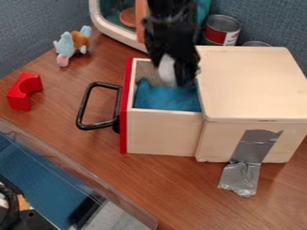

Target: Take the egg into the drawer and put it in the left side of drawer

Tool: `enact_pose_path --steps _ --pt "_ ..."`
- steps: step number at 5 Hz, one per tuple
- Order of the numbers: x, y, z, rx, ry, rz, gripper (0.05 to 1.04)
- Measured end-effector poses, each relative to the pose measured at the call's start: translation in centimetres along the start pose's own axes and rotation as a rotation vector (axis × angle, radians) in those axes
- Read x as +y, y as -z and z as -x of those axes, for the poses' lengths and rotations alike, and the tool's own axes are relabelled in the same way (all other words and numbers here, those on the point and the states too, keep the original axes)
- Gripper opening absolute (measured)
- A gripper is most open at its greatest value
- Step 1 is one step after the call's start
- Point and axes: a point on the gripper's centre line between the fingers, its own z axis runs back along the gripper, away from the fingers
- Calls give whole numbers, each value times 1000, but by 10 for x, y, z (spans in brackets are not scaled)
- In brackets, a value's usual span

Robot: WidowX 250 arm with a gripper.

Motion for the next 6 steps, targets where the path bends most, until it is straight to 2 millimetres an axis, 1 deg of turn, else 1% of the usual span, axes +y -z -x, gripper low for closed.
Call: enact_pose_path --steps 1,2,3,4,5,6 --pt "21 -15 -6 -6 -61 -20 835" --pt "47 -13 -4 55 -137 -59 835" --pt "85 0 4 138 -235 -104 835" --pt "111 10 10 171 -309 -135 835" --pt "126 33 25 241 -350 -143 835" --pt "130 62 40 317 -363 -140 835"
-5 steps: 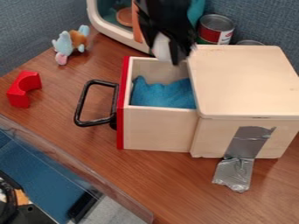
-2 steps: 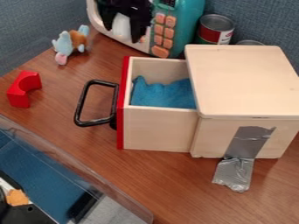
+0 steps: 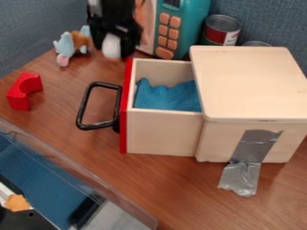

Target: Take the egg into the drawer and put it in the left side of drawer

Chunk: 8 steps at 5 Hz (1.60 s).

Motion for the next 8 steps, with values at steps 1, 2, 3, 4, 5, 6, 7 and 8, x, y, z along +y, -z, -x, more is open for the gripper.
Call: enact_pose_path --steps 1,2,3,4,5,6,7,8 --pt "1 25 1 14 5 -21 835" --pt "3 30 1 14 11 -36 835" --pt "2 39 3 26 7 -35 900" --pt "1 39 6 41 4 -44 1022" --pt "-3 24 3 7 19 -62 1010" --pt "-1 1 1 -28 11 -74 1007" --pt "3 -26 3 -64 0 -93 1005" --pt "3 -33 17 30 -14 -60 1005"
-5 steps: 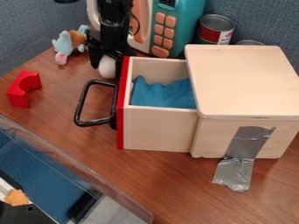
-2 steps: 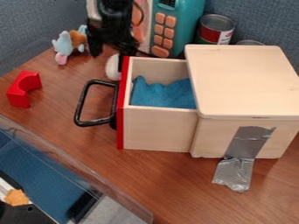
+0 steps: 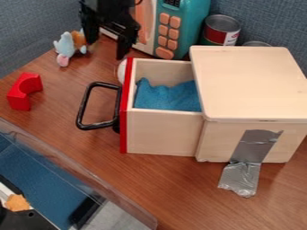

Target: Take the egg into the drawer and put it in the left side of drawer

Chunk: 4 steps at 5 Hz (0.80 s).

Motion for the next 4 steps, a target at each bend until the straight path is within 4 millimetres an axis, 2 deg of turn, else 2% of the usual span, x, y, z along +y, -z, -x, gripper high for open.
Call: enact_pose_path --steps 2,4 --pt "9 -22 29 67 -7 61 1005" --pt "13 -41 63 25 26 55 1005"
